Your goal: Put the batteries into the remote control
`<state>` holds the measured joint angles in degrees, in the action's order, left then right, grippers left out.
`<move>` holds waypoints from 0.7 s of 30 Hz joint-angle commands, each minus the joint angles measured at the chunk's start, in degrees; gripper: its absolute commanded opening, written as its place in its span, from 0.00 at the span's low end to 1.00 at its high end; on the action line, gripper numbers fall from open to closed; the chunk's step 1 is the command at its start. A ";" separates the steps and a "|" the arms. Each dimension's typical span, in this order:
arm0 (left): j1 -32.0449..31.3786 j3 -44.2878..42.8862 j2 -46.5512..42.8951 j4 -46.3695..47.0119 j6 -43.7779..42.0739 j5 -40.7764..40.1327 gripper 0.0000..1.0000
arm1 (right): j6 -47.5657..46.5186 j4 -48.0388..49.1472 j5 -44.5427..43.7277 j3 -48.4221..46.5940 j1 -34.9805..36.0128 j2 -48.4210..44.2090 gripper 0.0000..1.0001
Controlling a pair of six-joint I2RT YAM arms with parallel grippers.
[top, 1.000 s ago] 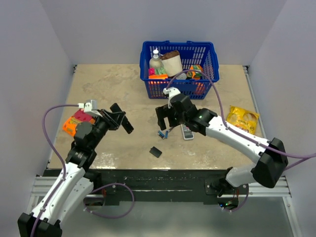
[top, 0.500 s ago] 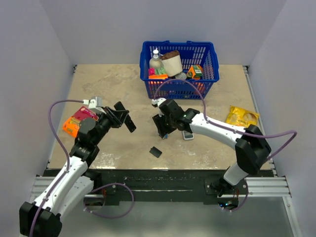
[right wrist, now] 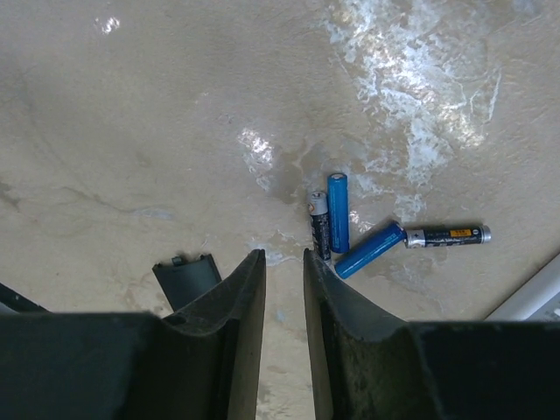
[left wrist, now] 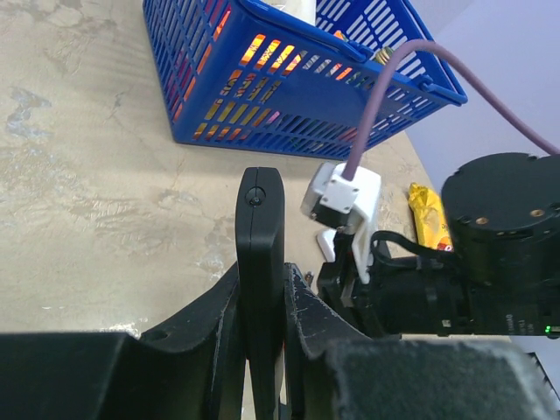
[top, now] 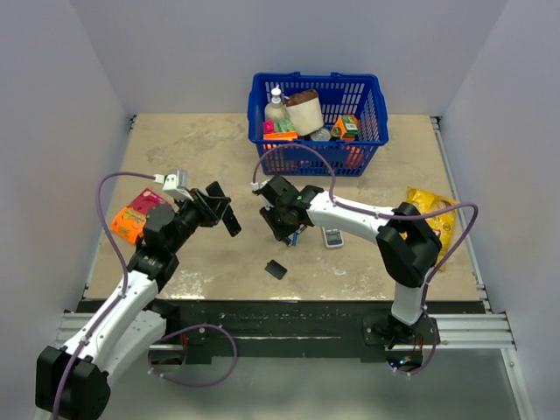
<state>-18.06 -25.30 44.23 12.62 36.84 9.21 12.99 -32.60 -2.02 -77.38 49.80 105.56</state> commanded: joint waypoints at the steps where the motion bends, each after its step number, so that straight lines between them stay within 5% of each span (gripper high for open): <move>1: -0.13 -1.68 -1.07 2.23 -0.63 -0.25 0.00 | -1.04 -3.87 -2.19 -3.47 0.82 1.31 0.27; 21: -0.13 -1.24 -1.78 1.88 -0.10 0.19 0.00 | -0.51 -4.14 -5.10 -5.58 1.61 6.41 0.24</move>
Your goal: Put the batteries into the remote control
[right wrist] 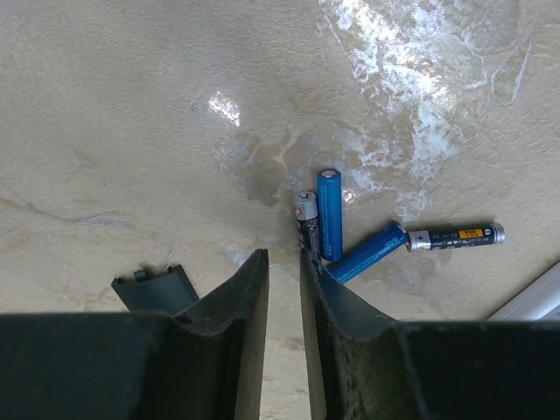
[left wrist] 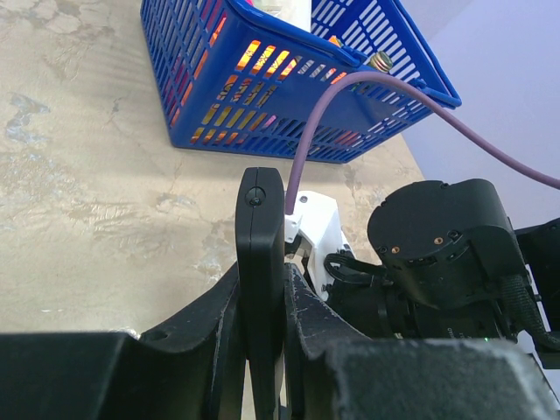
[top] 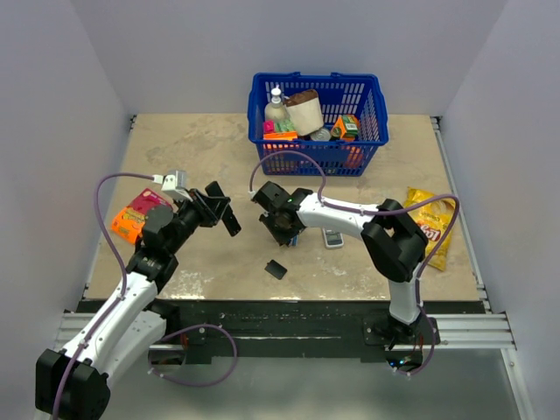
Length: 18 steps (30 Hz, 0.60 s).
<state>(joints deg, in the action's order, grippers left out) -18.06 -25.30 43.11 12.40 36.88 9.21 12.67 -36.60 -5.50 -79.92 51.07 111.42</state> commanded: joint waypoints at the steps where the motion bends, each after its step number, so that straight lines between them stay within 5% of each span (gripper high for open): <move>1: -0.13 -1.33 -0.57 2.01 -0.15 0.10 0.00 | -0.27 -0.05 -1.80 -3.14 0.35 0.73 0.24; 18: -0.13 -2.12 0.74 2.19 -0.32 0.28 0.00 | -1.33 -0.75 -2.59 -4.28 0.44 3.80 0.24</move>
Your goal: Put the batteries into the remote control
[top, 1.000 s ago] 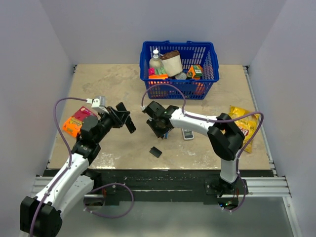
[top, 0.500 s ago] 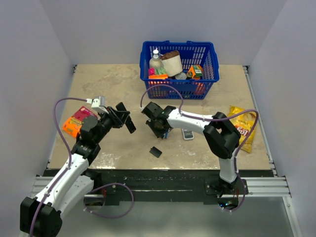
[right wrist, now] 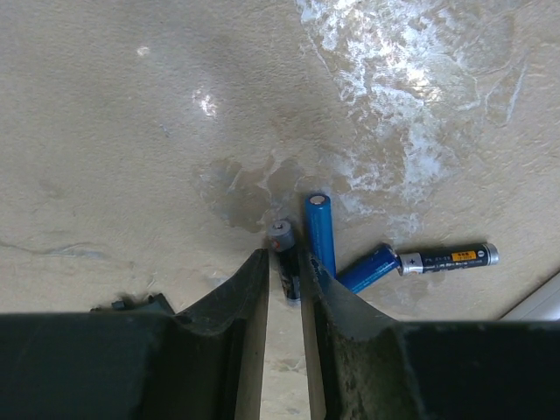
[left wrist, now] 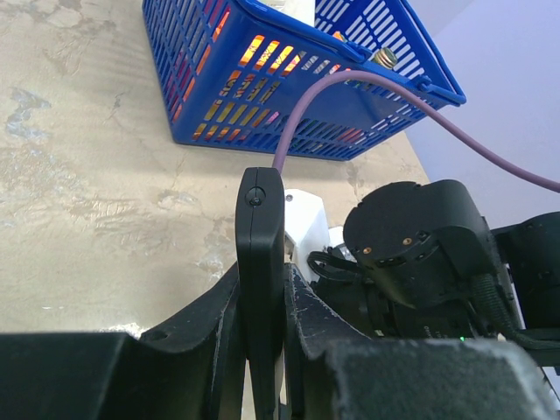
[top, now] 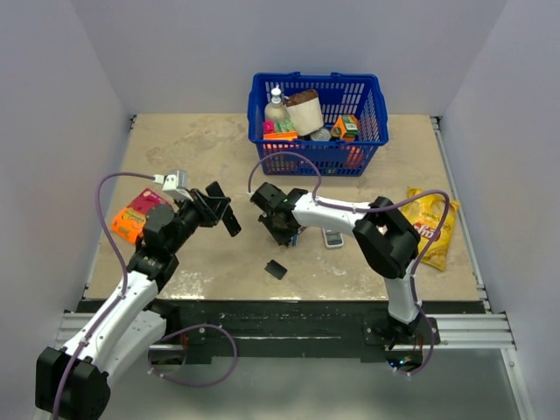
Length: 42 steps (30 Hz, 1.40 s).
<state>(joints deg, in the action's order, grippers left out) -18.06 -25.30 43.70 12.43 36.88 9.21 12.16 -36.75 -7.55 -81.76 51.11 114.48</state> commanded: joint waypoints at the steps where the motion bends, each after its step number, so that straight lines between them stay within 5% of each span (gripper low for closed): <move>1: -0.13 -2.21 0.15 2.25 -0.32 0.28 0.00 | -0.91 -0.69 -0.45 -2.70 0.39 0.84 0.24; 16: -0.13 -2.30 0.33 2.16 -0.32 0.28 0.00 | -1.79 -2.01 -0.18 -3.67 0.74 2.59 0.21; 23: -0.13 -1.07 -0.11 3.57 1.70 0.37 0.00 | -1.88 -1.83 1.75 -3.67 1.01 -0.12 0.06; 42: -0.04 4.55 1.65 19.46 15.04 1.77 0.00 | -0.04 17.58 0.42 6.95 1.01 -30.61 0.02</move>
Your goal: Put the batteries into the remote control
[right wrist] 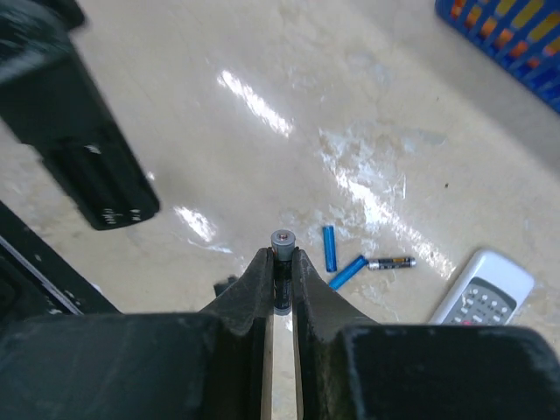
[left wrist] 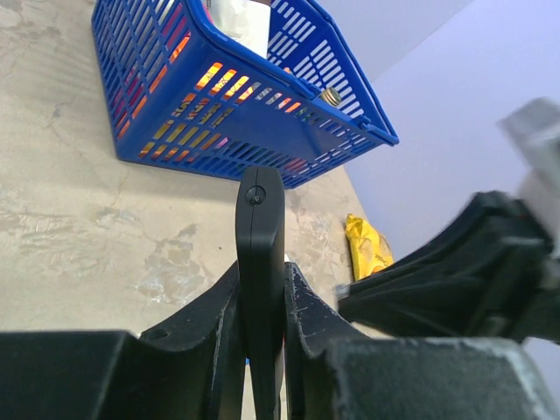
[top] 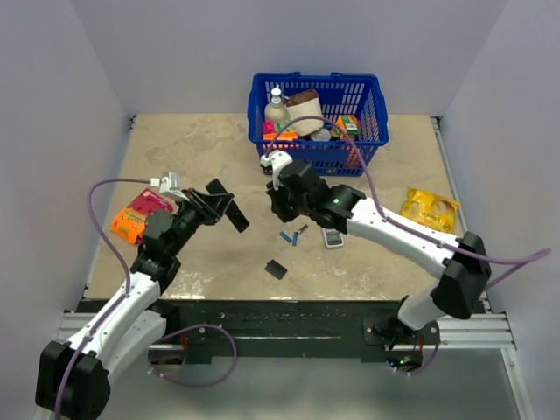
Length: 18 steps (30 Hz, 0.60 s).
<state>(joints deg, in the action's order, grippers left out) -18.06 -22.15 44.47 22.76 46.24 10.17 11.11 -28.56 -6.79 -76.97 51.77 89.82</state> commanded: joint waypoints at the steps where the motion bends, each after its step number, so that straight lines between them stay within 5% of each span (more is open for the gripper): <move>1: -0.13 1.76 1.14 10.27 6.75 1.07 0.00 | 1.62 11.31 0.62 3.83 0.35 -7.19 0.02; 8: -0.39 3.34 4.92 20.29 15.45 2.04 0.00 | 4.53 27.04 5.99 9.29 1.31 -13.00 0.03; 18: -0.92 3.52 9.05 30.23 19.59 4.15 0.00 | 5.23 35.23 6.61 12.28 4.30 -13.27 0.03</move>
<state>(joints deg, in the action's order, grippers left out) -18.57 -18.85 52.14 43.20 62.65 12.43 15.42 -0.40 -0.93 -65.10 55.35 77.23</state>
